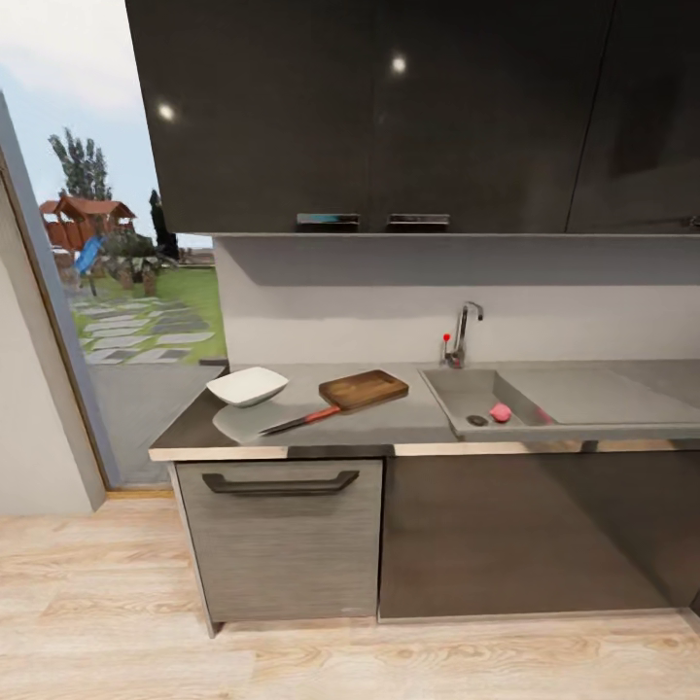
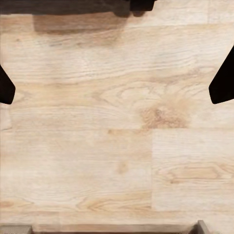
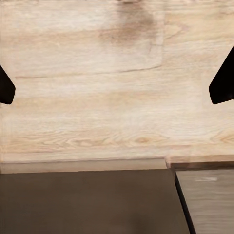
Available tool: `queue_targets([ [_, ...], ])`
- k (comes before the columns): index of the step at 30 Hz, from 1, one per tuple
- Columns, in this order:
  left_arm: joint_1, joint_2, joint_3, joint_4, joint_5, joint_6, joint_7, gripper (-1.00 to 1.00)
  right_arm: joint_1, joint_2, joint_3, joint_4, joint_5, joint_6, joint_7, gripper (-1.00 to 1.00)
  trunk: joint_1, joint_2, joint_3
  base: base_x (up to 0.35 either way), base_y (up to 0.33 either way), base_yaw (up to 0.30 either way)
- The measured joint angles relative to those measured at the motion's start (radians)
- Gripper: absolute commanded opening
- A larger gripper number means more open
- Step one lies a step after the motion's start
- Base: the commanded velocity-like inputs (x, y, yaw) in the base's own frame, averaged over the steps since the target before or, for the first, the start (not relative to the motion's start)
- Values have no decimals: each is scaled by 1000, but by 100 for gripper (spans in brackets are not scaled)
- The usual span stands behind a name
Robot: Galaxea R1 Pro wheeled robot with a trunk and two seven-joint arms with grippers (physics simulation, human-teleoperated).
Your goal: In the kitchen, take the Vidalia onion out of the sink, dice it on the chopping board with the paring knife, put the diced onion into the bowl on the countertop, then place both the paring knife and the chopping board into the sink.
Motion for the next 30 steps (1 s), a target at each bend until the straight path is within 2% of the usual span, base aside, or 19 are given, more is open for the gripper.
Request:
queue_targets([
  [28, 0, 0, 1, -5, 1, -1, -1, 100, 0, 0, 0, 30, 0, 0, 0, 100, 0, 0, 0, 0, 0, 0],
  [30, 0, 0, 1, -5, 1, -1, -1, 100, 0, -6, 0, 30, 1, 0, 0, 100, 0, 0, 0, 0, 0, 0],
])
